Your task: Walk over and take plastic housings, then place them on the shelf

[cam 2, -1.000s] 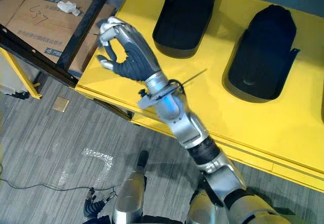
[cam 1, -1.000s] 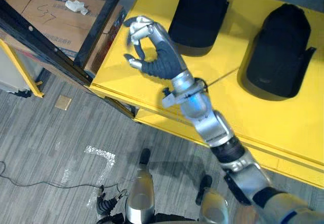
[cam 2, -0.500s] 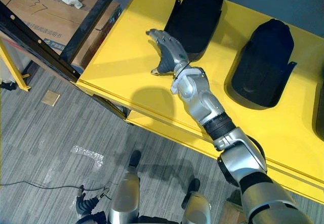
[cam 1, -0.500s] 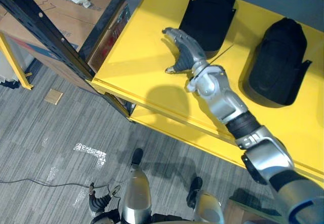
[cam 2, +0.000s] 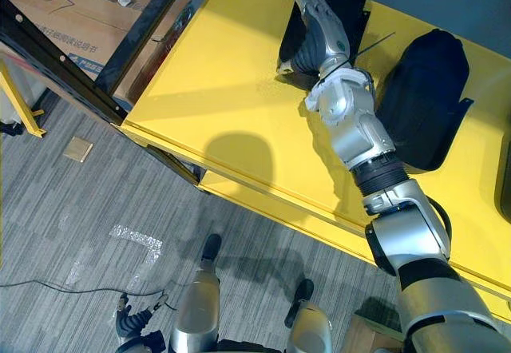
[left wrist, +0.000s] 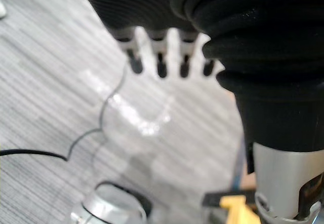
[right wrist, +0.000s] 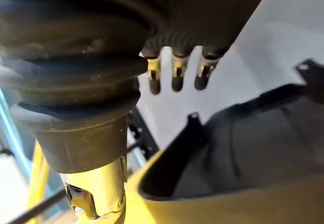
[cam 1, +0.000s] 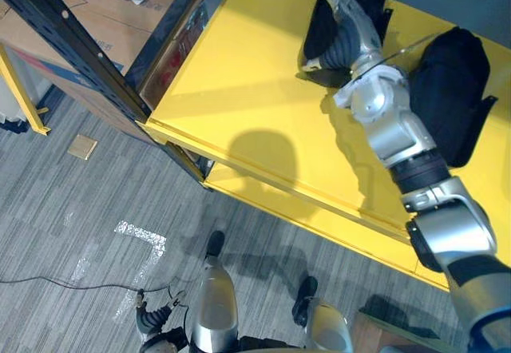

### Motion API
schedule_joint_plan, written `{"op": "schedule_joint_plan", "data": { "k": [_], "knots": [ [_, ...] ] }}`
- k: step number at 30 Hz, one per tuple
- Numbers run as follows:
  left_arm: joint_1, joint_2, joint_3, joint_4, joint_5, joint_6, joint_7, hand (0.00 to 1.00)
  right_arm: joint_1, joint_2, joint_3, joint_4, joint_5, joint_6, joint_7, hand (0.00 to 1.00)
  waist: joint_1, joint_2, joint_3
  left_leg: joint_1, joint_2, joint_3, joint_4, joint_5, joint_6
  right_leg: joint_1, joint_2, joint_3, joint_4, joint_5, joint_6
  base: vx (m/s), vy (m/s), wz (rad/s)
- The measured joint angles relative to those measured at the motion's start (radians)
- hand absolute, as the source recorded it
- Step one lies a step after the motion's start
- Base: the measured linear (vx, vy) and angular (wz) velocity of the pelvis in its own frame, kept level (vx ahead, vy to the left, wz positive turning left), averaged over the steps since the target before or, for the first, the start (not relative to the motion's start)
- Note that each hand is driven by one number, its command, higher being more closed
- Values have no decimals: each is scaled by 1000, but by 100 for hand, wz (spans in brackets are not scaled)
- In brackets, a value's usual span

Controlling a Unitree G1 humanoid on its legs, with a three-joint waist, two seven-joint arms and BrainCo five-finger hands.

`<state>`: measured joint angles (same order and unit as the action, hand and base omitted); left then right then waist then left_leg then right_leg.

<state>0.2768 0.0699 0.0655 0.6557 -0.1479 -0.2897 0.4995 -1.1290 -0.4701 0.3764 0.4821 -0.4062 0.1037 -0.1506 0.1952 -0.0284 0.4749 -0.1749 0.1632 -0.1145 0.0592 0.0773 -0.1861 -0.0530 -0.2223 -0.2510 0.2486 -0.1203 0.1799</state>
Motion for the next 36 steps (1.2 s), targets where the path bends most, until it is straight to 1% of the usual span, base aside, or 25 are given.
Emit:
{"op": "schedule_joint_plan", "data": {
  "k": [2, 3, 4, 6, 7, 9, 11, 13, 16, 18, 22, 26, 28, 30, 32, 33, 36],
  "knots": [
    [0, 0, 0, -2, 0, 1, -2, 0, -11, -2, 0, 0, 4, 2, 30, 0, 0, 0, 0, 0, 0, 0, 0, 0, 0, 0, 0, 0, 0, 1, 0, 0, 0, 0],
    [0, 0, 1, -5, 0, 2, -4, 0, -17, -4, -1, -4, 23, 8, 73, 0, 0, 0, 0, 0, 0, 0, 0, 0, 0, 0, 0, 0, -1, 2, 0, 0, 0, 0],
    [0, 0, 1, -7, 0, 2, -5, 0, -18, -6, -1, -8, 33, 13, 99, 0, 0, 0, 0, 0, 0, 0, 0, 0, 0, 0, 0, 0, -1, 2, 0, 0, 0, 0],
    [0, 0, 2, -9, 0, 3, -13, 0, -18, -6, 1, -12, 40, 44, 198, 0, 0, -1, 1, -1, 0, 2, 0, 0, 0, 0, 1, 1, -7, 6, 1, 0, 0, 0],
    [0, 0, 2, -9, 0, 4, -14, 0, -17, -6, 2, -12, 40, 54, 218, 0, 0, -1, 1, -1, 0, 2, 0, 0, 0, 1, 1, 1, -10, 8, 1, -2, 3, -3],
    [0, 0, 4, -10, 1, 4, -20, 0, -17, -6, 3, -10, 39, 96, 272, 0, 0, -2, 1, -1, 0, 5, 0, 0, 0, 2, 1, 2, -15, 12, 1, 1, 2, -2],
    [0, 0, 5, -10, 1, 4, -25, 0, -15, -6, 3, -10, 39, 116, 295, 0, 0, -2, 1, -1, 0, 5, 0, 0, 0, 2, 1, 2, -15, 12, 1, 0, 0, 0],
    [0, 0, 5, -10, 1, 4, -36, 0, -12, -6, 3, -9, 30, 157, 328, 0, -1, -2, 1, -1, 0, 5, 0, 0, 0, 2, 1, 2, -16, 12, 1, 0, 0, 0],
    [0, 0, 5, -10, 1, 9, -37, 0, -3, -6, 3, -5, 5, 182, 336, 0, -2, -3, 0, 1, 0, 6, 0, 0, 0, 3, 1, 4, -15, 12, 1, 0, 0, 0],
    [0, 0, 5, -10, 0, 10, -37, 0, 9, -7, 3, 0, -11, 187, 324, 0, -3, -8, -2, 2, 1, 9, 0, 0, 0, 3, 1, 5, -15, 12, 1, 0, 0, 0],
    [0, 0, 3, -10, 0, 10, -37, 0, 20, -17, 1, 18, -11, 187, 302, 0, -8, -15, -5, 15, 2, 14, -21, 10, 0, 4, 1, 7, -20, 16, 1, 0, 0, -2],
    [0, 0, 3, -10, 0, 18, -40, 0, 26, -39, -2, 38, 0, 166, 303, 0, -14, -15, -5, 16, 2, 20, -24, 11, -1, 6, 2, 11, -35, 28, 2, -9, 4, -4],
    [0, 1, 3, -10, -1, 21, -42, 0, 34, -45, -4, 38, 2, 144, 307, 0, -16, -17, -6, 17, 2, 23, -26, 13, 0, 6, 2, 13, -39, 32, 2, -6, 6, -4],
    [0, 3, 4, -10, -1, 28, -43, 0, 55, -46, -26, 37, 34, 114, 315, 0, -17, -23, -10, 18, 3, 27, -27, 13, 0, 5, 2, 15, -41, 33, 3, 0, -1, -3],
    [0, 6, 8, -10, -1, 32, -44, 0, 65, -46, -33, 36, 41, 96, 326, 0, -17, -32, -15, 19, 3, 31, -29, 13, 0, 5, 3, 18, -46, 36, 2, 2, 1, -6],
    [0, 7, 11, -10, -1, 32, -45, 0, 70, -46, -33, 36, 63, 88, 332, 0, -16, -37, -18, 22, 4, 37, -30, 13, 0, 4, 3, 24, -49, 38, 2, 1, 5, -12],
    [0, 11, 11, -10, -1, 32, -49, 0, 94, -44, -33, 25, 95, 58, 344, 0, -16, -41, -21, 33, 4, 44, -34, 13, 0, 8, 3, 31, -50, 40, 2, -7, 4, -8]
  ]
}}
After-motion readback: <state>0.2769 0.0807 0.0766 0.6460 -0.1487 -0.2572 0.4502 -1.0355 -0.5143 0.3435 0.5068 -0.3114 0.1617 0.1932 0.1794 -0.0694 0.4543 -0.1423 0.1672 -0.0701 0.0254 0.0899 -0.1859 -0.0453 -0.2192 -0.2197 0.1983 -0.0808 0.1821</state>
